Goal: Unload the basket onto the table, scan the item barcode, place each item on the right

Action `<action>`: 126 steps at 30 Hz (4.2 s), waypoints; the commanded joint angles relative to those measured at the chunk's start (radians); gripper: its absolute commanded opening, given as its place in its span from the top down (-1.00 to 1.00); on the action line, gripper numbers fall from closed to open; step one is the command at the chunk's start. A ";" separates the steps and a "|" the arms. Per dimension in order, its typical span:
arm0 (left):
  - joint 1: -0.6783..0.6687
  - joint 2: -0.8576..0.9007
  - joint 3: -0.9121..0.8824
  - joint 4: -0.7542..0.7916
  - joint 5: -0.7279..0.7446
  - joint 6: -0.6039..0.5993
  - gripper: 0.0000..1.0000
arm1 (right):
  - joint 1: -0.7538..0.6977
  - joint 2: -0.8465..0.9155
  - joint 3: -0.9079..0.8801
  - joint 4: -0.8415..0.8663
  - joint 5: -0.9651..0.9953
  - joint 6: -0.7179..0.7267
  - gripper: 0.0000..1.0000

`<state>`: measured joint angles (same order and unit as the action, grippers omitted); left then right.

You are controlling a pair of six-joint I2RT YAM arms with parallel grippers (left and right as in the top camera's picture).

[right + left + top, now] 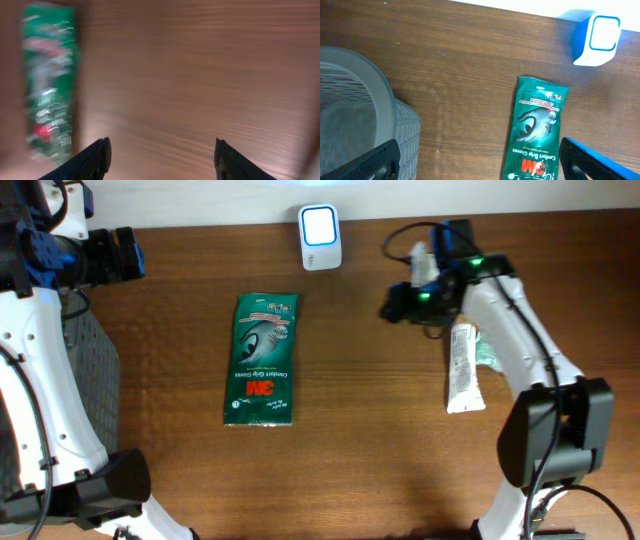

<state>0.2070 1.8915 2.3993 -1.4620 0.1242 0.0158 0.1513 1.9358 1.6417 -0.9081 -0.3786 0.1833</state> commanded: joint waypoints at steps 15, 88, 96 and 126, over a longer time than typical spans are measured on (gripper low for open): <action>-0.001 0.000 0.005 0.002 0.011 0.008 -0.98 | 0.323 0.303 -0.003 0.307 -0.216 0.325 -0.25; -0.001 0.000 0.005 0.002 0.011 0.008 -0.98 | 0.385 -0.049 0.038 0.032 0.253 -0.020 0.92; -0.001 0.000 0.005 0.002 0.011 0.008 -0.98 | 0.385 -0.049 0.038 0.033 0.253 -0.020 0.92; -0.005 0.016 -0.013 0.001 0.296 0.007 0.03 | 0.268 0.095 0.038 0.167 -0.086 0.062 -0.07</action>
<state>0.2070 1.8915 2.3993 -1.4643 0.2165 0.0158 0.4137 2.0171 1.6775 -0.7620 -0.4358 0.2077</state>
